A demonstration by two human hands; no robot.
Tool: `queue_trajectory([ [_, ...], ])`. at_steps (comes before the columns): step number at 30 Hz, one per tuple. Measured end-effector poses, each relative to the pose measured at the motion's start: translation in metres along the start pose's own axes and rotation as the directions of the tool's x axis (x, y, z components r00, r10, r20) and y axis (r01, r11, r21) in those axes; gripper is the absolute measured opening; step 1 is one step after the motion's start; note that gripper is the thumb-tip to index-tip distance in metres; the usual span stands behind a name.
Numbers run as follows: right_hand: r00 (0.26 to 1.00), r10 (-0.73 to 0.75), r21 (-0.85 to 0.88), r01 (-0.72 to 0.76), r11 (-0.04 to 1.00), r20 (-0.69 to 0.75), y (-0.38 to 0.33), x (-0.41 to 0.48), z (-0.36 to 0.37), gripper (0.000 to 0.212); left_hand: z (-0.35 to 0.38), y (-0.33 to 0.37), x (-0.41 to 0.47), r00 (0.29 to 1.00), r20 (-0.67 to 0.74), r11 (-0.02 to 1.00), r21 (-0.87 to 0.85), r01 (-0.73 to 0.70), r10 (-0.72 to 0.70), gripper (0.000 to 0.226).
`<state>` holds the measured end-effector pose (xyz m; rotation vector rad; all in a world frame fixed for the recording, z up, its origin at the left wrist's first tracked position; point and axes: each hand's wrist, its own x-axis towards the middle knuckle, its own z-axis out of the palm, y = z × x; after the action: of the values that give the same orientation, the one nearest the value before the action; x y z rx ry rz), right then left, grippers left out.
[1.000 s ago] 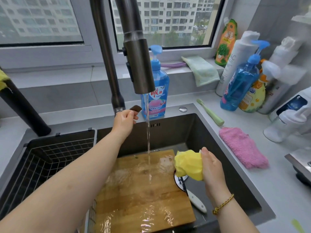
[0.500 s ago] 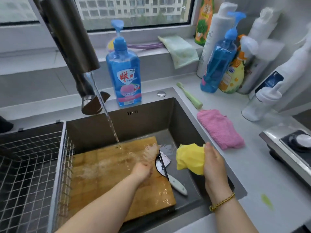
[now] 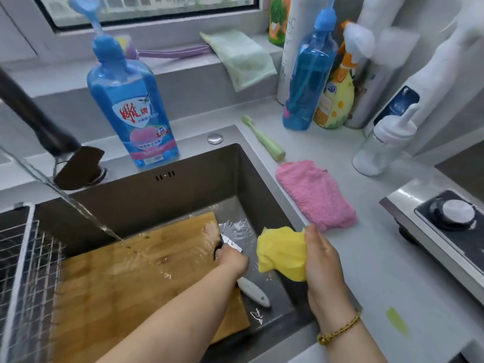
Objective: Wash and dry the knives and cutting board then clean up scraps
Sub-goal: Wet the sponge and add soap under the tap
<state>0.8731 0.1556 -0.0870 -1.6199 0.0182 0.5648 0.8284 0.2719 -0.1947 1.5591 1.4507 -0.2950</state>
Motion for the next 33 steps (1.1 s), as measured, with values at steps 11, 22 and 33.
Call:
queue_trajectory([
  [11,0.999,0.029,-0.006,-0.029,1.000,0.036,0.005,0.004,0.007,0.024,-0.012,0.001,0.012,0.988,0.151,0.980,0.196,-0.025,-0.005,0.036],
  [22,0.999,0.013,0.012,-0.014,1.000,0.039,0.006,0.003,0.004,0.022,-0.032,0.007,0.009,0.980,0.185,0.953,-0.277,0.121,-0.071,0.013],
  [33,1.000,0.019,0.059,-0.020,0.998,0.025,-0.002,-0.008,-0.012,0.028,-0.059,0.012,-0.033,0.993,0.113,0.983,-0.182,0.037,-0.017,0.038],
])
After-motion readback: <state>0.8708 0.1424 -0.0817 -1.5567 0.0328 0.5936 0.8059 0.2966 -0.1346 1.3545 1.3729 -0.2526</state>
